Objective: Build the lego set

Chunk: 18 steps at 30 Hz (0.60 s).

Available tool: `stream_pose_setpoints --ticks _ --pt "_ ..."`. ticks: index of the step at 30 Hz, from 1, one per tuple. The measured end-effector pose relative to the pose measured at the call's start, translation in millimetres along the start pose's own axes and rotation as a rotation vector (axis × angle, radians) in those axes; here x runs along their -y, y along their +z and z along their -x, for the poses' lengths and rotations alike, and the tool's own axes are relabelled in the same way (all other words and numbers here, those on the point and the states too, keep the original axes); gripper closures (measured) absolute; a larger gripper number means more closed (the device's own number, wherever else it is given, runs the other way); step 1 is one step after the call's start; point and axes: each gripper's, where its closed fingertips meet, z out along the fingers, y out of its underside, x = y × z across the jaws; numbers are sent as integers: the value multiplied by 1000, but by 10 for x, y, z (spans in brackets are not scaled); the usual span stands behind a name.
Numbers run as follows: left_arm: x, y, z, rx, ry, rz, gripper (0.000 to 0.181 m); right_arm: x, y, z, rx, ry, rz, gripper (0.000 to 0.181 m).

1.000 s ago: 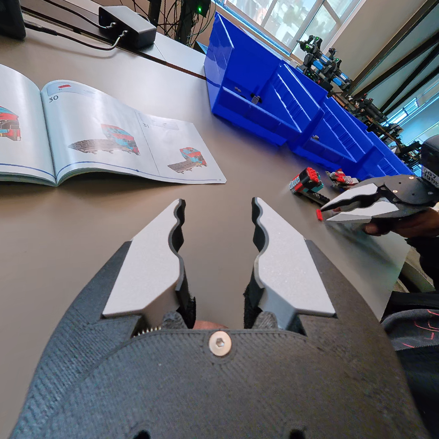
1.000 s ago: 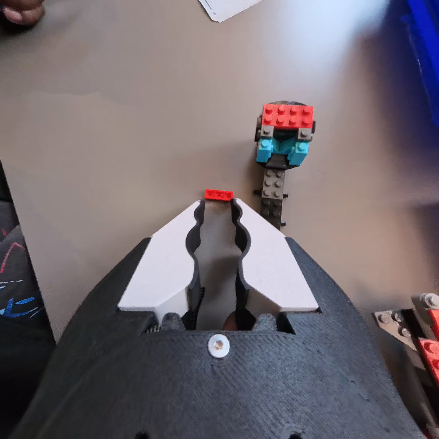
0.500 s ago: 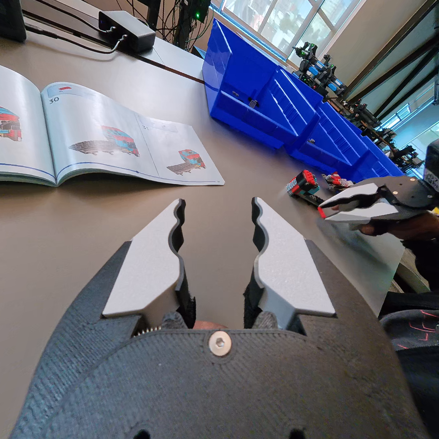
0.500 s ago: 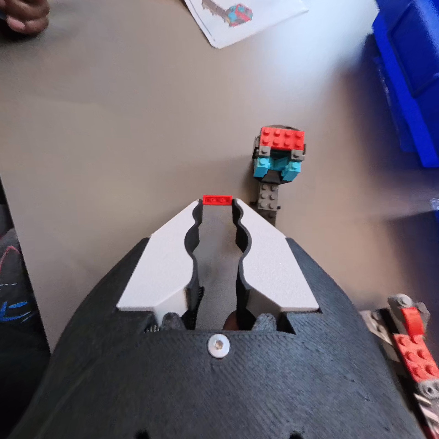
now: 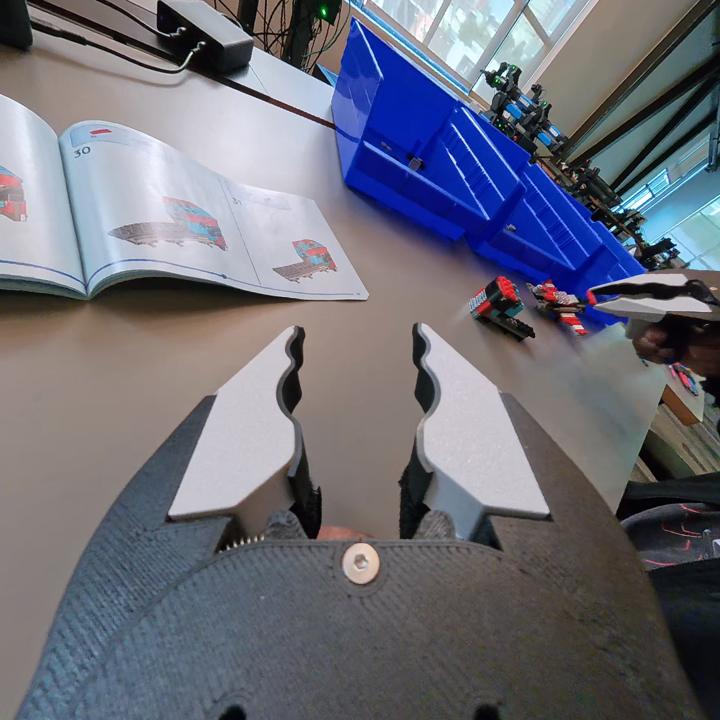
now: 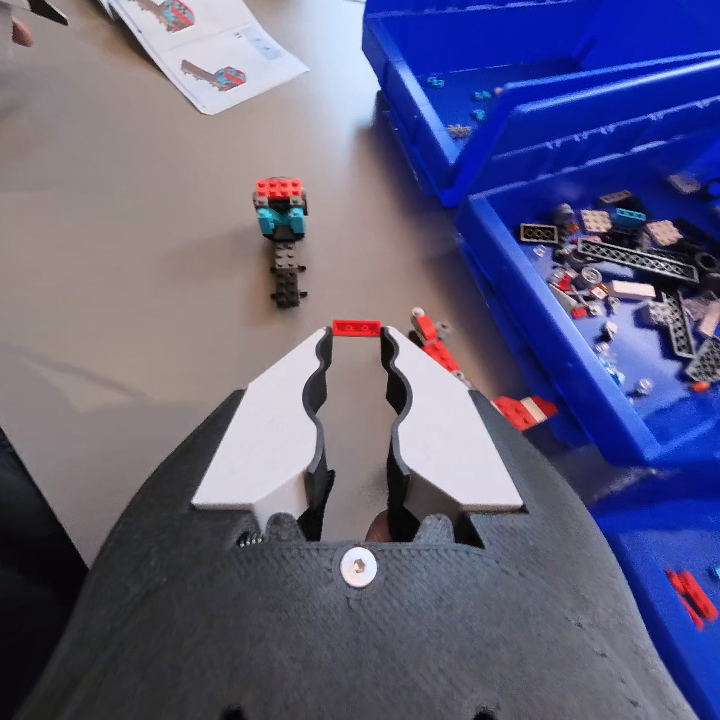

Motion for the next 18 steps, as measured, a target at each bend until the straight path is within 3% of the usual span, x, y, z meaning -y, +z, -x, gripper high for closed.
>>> stream_pose_setpoints --ticks 5,12,18 --pt "-46 38 1 33 40 33 124 -272 -343 -245 -68 51 -24 156" --pt "-103 104 43 78 64 86 124 -596 -1044 -977 -231 121 -27 156" --pt "-125 144 102 146 91 110 124 -817 -1244 -1353 -286 131 -13 156"
